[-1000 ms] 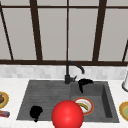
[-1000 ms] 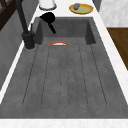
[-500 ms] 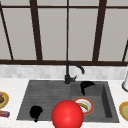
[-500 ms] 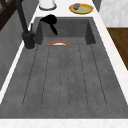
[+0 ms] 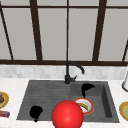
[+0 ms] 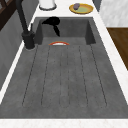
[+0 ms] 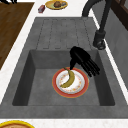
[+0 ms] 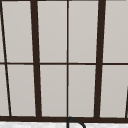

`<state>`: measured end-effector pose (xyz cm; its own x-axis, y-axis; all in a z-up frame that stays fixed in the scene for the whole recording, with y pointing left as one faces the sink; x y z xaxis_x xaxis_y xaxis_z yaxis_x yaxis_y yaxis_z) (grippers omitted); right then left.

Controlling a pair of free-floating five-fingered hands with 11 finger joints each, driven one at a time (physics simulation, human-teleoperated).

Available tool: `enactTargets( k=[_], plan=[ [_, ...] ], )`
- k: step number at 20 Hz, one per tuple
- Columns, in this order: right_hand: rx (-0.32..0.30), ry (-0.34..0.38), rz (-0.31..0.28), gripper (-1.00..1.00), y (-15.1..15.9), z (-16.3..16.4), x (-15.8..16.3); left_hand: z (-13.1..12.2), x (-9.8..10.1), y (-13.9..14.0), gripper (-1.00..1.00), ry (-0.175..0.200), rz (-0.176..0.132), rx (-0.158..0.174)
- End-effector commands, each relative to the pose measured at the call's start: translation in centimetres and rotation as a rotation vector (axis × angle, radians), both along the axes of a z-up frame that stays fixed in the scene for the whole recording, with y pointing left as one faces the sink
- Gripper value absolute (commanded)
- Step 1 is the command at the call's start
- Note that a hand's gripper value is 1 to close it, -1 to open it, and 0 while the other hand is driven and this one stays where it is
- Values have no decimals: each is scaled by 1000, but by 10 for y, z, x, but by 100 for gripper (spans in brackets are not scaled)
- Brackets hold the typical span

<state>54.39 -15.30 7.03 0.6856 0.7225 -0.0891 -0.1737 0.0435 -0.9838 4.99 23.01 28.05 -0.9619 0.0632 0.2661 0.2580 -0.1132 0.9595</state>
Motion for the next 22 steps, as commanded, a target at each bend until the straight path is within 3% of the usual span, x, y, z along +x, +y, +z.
enactTargets(
  k=[1,10,13,19,22],
  plan=[
    [53,28,65,-100,-5,0,-15,0,0,0,0,0,0,0],
    [128,65,166,-100,-9,4,-47,0,0,0,0,0,0,0],
    [153,124,176,-100,-8,11,-55,0,0,0,0,0,0,0],
    [195,176,192,-100,-8,25,-93,0,0,0,0,0,0,0],
    [199,212,210,-100,-9,37,-93,0,0,0,0,0,0,0]
  ],
)
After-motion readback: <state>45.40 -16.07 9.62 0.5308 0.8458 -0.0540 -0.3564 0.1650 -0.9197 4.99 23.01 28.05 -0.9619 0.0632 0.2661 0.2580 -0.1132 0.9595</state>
